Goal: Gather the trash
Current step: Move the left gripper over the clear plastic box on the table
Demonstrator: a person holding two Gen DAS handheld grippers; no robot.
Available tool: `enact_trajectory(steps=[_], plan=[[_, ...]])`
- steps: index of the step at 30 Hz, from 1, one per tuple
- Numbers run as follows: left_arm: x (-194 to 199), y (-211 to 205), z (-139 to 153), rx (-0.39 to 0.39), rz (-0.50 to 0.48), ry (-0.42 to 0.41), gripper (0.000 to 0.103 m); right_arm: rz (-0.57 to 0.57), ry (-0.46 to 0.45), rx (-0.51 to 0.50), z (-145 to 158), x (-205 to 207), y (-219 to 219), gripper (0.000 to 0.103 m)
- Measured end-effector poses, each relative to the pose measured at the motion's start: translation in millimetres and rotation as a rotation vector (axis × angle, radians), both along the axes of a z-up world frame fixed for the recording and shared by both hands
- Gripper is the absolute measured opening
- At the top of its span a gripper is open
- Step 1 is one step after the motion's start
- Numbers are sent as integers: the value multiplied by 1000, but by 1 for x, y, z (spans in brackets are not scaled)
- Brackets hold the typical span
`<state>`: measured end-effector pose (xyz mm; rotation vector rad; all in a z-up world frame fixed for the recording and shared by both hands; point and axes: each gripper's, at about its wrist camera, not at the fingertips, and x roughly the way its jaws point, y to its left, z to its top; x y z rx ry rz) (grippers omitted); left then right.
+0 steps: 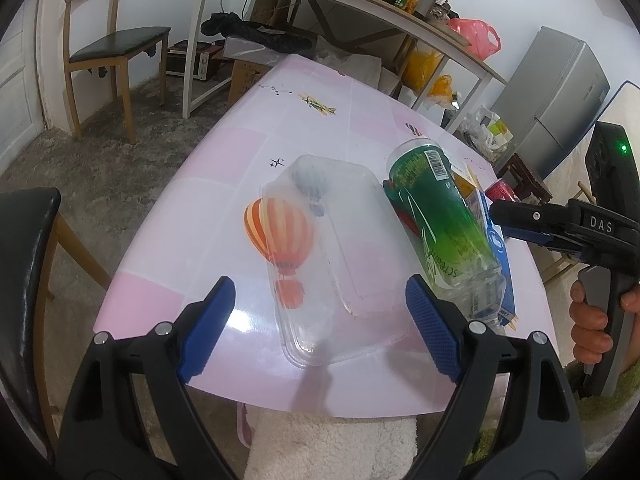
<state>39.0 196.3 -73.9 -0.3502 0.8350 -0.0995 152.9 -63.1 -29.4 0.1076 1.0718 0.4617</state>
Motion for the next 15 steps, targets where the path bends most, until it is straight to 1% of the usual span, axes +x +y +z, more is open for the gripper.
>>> enact_trajectory(steps=[6, 9, 15], plan=[[0, 3, 0, -8, 6, -8, 83, 18, 2, -10, -3, -4, 7, 87], [1, 3, 1, -21, 13, -16, 83, 25, -14, -22, 0, -9, 10, 87], [3, 1, 3, -24, 12, -18, 83, 35, -33, -10, 5, -12, 11, 87]])
